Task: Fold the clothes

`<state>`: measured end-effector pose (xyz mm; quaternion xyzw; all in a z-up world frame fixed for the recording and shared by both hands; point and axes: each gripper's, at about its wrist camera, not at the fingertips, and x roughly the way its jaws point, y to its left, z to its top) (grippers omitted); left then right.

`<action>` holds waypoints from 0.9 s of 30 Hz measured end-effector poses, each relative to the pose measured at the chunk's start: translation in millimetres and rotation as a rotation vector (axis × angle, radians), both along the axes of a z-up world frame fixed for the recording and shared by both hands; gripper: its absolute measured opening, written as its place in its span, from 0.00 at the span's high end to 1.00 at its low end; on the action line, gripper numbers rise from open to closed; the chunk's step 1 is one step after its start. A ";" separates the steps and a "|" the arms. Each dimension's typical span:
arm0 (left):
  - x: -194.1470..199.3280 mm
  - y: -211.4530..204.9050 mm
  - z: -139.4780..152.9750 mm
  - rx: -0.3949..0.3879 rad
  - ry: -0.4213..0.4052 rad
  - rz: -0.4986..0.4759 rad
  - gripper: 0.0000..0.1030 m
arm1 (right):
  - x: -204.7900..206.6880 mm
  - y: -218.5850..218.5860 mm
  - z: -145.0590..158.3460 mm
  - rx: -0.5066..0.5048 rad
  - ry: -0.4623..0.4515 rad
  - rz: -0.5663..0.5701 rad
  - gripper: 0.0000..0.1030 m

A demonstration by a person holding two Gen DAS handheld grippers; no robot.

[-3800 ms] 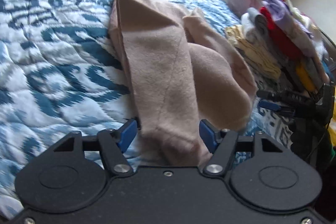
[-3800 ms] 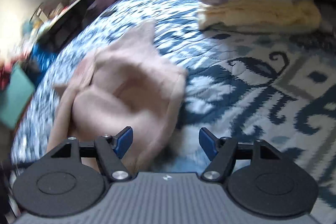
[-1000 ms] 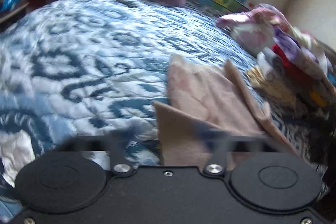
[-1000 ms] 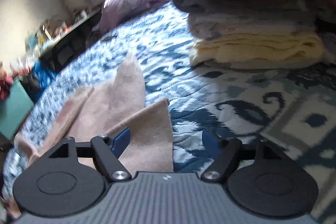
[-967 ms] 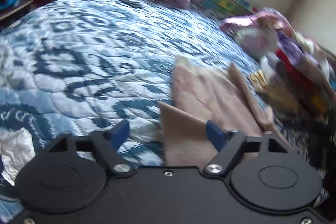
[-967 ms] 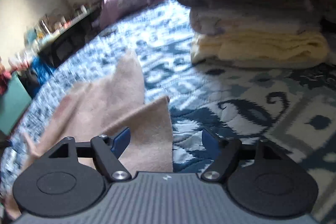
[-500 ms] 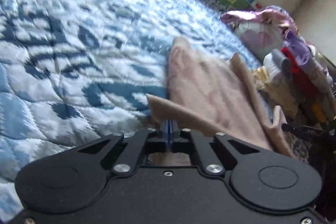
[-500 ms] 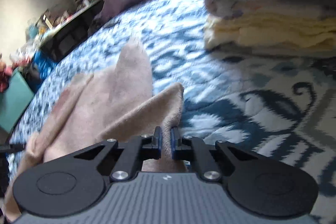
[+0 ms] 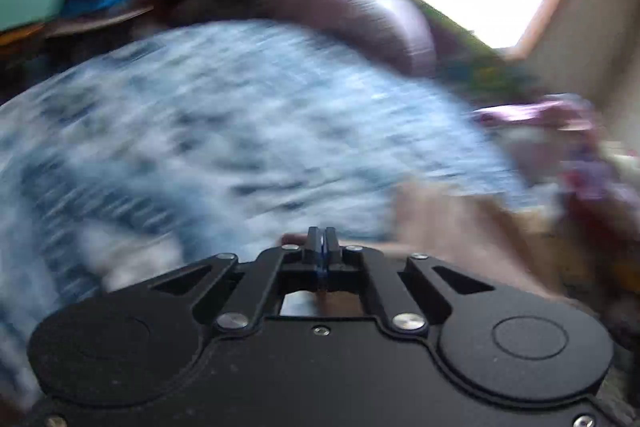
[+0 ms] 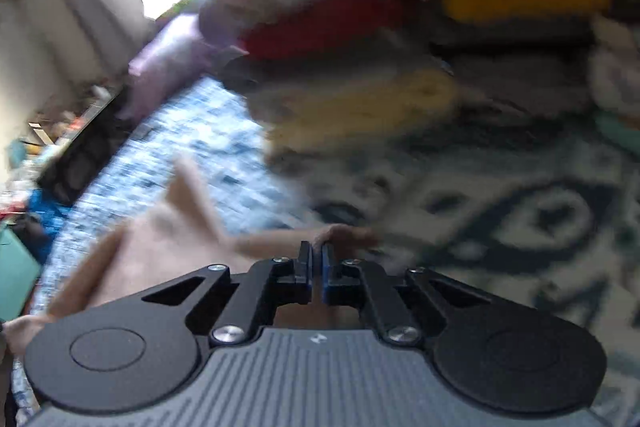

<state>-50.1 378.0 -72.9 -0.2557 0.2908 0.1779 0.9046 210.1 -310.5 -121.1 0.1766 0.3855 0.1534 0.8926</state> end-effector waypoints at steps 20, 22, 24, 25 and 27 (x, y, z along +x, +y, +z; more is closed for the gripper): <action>121.4 -33.0 -11.1 0.258 0.106 -0.753 0.45 | 24.2 104.6 3.7 -0.211 -0.043 0.290 0.49; 135.7 -29.1 -21.1 0.240 0.130 -0.873 0.44 | 21.6 117.7 1.4 -0.204 -0.031 0.339 0.48; 143.0 -27.3 -34.1 0.222 0.162 -0.980 0.44 | 17.2 126.5 -4.1 -0.212 -0.015 0.368 0.48; 144.1 -27.6 -39.6 0.227 0.180 -1.021 0.45 | 15.9 129.0 -8.1 -0.211 -0.001 0.379 0.48; 147.0 -26.3 -45.9 0.252 0.196 -1.075 0.45 | 11.9 130.5 -18.5 -0.215 0.030 0.383 0.48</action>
